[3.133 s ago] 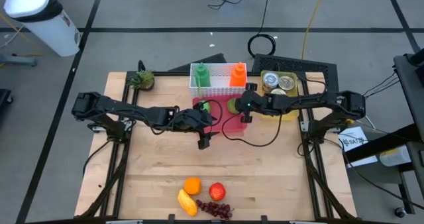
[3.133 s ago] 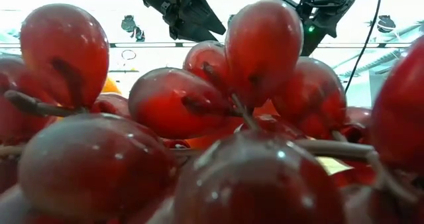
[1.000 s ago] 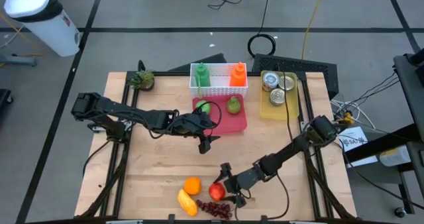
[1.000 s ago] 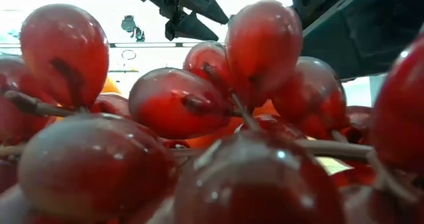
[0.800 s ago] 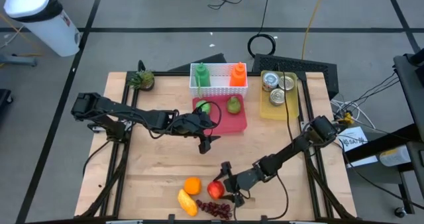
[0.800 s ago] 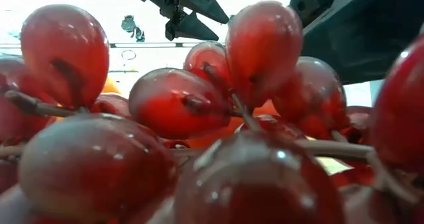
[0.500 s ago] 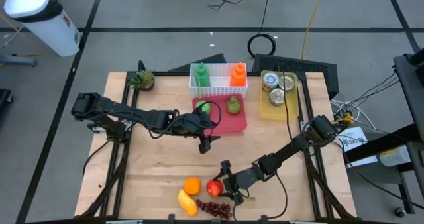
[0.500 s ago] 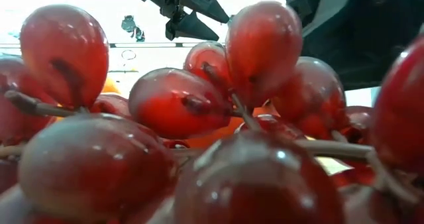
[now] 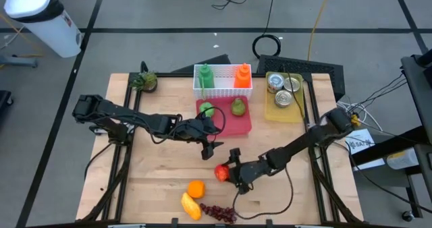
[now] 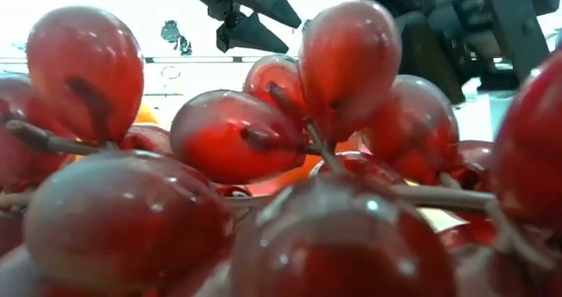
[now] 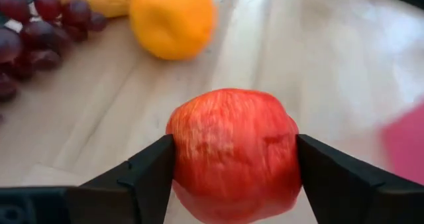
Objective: Pick & Place Food Item
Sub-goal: Put the red apple into the red bin
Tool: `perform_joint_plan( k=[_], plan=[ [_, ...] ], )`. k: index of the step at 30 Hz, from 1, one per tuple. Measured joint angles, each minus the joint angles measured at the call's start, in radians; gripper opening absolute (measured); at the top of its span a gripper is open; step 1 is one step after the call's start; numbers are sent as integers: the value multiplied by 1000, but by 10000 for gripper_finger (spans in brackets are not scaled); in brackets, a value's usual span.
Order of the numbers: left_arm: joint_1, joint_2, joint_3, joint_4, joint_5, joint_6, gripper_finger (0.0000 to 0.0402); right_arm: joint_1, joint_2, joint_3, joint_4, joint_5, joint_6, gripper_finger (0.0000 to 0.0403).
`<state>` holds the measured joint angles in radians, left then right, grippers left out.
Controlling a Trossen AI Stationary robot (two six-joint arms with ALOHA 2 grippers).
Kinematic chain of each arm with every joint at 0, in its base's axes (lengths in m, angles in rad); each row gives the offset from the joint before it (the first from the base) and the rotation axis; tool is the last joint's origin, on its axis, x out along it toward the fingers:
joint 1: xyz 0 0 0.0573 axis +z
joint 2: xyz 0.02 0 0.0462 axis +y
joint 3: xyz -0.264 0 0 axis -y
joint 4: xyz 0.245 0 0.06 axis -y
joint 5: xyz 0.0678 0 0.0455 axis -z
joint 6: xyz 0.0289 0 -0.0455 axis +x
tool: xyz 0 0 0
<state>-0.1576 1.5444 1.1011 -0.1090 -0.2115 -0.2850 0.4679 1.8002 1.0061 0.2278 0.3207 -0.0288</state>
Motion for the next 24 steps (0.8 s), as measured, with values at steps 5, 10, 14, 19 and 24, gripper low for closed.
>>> perform_joint_plan(
  k=[5, 10, 14, 19, 24],
  plan=[
    [-38, 0, 0, 5, -27, 48, 285, -24, -159, -145, -18, 84, 72, 269],
    [-53, 21, 1, 21, -52, 53, 285, -41, -341, -326, 90, 204, 79, 271],
    [-47, 74, 2, 65, -34, 97, 285, -62, -452, -459, 294, 208, 4, 269],
    [-28, 143, 10, 51, -2, 205, 285, -82, -536, -584, 468, 206, -25, 275],
    [-3, 208, 94, -127, -75, 112, 291, -96, -557, -645, 525, 207, -14, 273]
  ],
)
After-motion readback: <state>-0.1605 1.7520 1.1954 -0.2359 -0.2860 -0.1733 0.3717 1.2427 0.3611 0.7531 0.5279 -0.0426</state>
